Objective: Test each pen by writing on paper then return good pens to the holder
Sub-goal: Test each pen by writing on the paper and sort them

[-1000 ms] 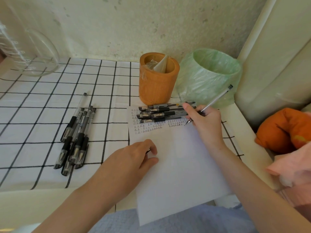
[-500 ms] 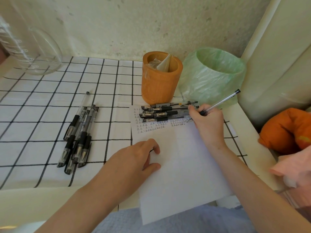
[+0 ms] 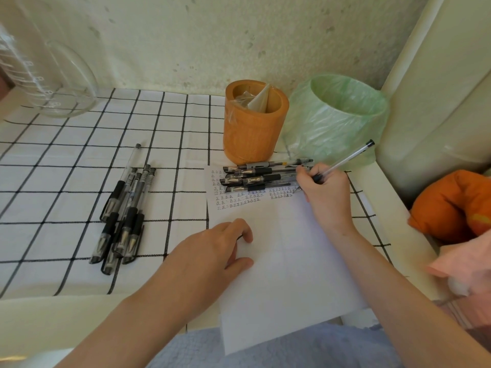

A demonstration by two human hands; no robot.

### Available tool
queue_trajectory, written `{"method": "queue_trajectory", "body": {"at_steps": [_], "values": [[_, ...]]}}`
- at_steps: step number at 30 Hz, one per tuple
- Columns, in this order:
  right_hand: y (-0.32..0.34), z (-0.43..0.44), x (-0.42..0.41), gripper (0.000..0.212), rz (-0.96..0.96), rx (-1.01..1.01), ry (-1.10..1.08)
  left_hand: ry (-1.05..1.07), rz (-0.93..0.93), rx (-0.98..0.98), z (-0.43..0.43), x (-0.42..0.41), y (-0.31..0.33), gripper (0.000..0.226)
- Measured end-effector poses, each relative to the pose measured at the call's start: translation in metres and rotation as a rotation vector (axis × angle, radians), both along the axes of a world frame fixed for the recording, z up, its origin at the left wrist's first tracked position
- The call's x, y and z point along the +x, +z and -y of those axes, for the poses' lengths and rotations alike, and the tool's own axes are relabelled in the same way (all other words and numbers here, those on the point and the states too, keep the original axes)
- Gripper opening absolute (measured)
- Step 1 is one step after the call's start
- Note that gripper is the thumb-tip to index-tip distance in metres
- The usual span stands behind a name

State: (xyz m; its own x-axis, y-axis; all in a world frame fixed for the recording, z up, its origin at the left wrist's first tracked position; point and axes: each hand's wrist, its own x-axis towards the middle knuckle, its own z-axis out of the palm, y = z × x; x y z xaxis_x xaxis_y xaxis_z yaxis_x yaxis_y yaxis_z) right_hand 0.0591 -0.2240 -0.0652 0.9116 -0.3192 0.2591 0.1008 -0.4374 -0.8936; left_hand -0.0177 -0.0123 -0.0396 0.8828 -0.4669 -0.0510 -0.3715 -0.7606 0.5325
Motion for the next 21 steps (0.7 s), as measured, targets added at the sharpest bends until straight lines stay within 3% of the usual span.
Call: {"method": "queue_trajectory", "body": {"at_steps": [21], "values": [[-0.0025, 0.0018, 0.0011, 0.043, 0.022, 0.012, 0.028, -0.007, 0.001, -0.002, -0.0013, -0.0005, 0.0001, 0.020]]}}
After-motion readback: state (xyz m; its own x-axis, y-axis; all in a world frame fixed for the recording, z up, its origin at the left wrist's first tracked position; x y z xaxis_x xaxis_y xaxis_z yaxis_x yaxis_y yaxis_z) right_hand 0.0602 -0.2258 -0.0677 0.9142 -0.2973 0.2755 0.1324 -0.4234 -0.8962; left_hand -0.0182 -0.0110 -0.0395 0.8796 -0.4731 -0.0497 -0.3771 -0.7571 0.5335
